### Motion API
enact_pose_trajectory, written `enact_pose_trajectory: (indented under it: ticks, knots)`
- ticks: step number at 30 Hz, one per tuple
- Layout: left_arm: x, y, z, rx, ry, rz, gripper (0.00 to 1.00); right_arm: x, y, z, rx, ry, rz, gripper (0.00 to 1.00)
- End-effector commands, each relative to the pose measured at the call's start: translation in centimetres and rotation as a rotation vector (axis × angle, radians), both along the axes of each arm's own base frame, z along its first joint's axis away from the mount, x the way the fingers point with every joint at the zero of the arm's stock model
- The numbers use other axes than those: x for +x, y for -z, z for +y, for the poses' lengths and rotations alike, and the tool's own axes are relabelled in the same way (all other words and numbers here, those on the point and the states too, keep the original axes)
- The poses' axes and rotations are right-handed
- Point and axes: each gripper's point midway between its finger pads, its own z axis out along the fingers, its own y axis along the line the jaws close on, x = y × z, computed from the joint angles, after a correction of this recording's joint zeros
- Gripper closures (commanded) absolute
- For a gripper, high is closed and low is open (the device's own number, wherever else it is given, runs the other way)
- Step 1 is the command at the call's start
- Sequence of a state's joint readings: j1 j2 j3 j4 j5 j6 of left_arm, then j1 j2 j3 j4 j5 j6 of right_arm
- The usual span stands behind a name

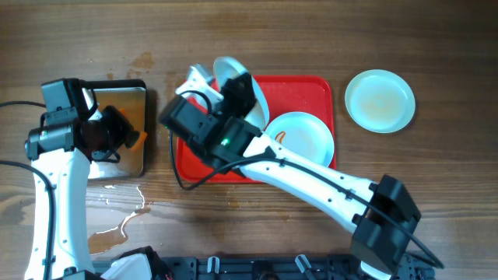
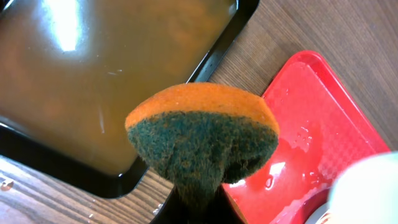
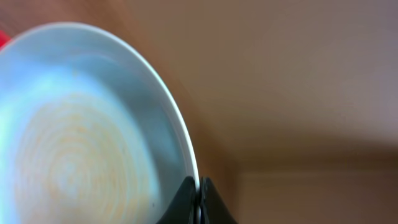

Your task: Clean dirty plates on tray and stack at the side

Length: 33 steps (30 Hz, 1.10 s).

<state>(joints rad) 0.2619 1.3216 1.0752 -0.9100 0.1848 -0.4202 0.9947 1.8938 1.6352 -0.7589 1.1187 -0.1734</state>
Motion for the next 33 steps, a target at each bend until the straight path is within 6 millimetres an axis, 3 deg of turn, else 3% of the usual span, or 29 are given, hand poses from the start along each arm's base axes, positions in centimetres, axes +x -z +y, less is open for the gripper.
enact_pose_trajectory:
  ticks: [1,5,7,10,12,13,19,24,27,30,31,33]
  knots:
    - [0.1,-0.7,-0.1,0.006,0.022,-0.026,0.96,0.1,3.1,0.1,0.59,0.13,0.199,0.96]
    - [0.1,-0.6,-0.1,0.006,0.022,-0.026,0.96,1.9,3.0,-2.6,0.92,0.228,0.38,0.96]
    - [0.1,-0.6,-0.1,0.006,0.022,-0.026,0.96,3.1,1.9,-5.6,1.076,0.269,0.454,0.96]
    - [0.1,-0.6,-0.1,0.006,0.022,-0.026,0.96,4.8,1.6,-12.0,1.21,0.39,0.494,0.96]
    - [0.1,-0.6,-0.1,0.005,0.022,-0.025,0.96,5.4,2.4,-17.2,1.233,0.523,0.471,0.96]
    - [0.1,-0.6,-0.1,0.005,0.022,-0.024,0.96,5.5,3.1,-21.2,1.244,0.624,0.445,0.96]
    - [0.0,-0.6,-0.1,0.004,0.022,-0.024,0.96,3.8,5.7,-34.3,1.32,0.954,0.328,0.96]
    - [0.0,-0.6,-0.1,0.002,0.019,-0.024,0.96,1.0,9.5,-40.3,1.353,1.153,0.267,0.96]
    - [0.1,-0.6,-0.1,0.003,0.019,-0.024,0.96,-0.2,12.3,-41.8,1.392,1.24,0.228,0.96]
    - [0.1,-0.7,-0.1,0.003,0.019,-0.027,0.96,-0.9,14.7,-41.9,1.406,1.272,0.219,0.96]
    - [0.1,-0.7,-0.1,0.004,0.019,-0.028,0.96,-1.1,15.0,-41.8,1.405,1.273,0.222,0.92]
    - [0.2,-0.7,0.0,0.005,0.019,-0.031,0.96,-1.1,15.3,-41.7,1.403,1.265,0.231,0.71]
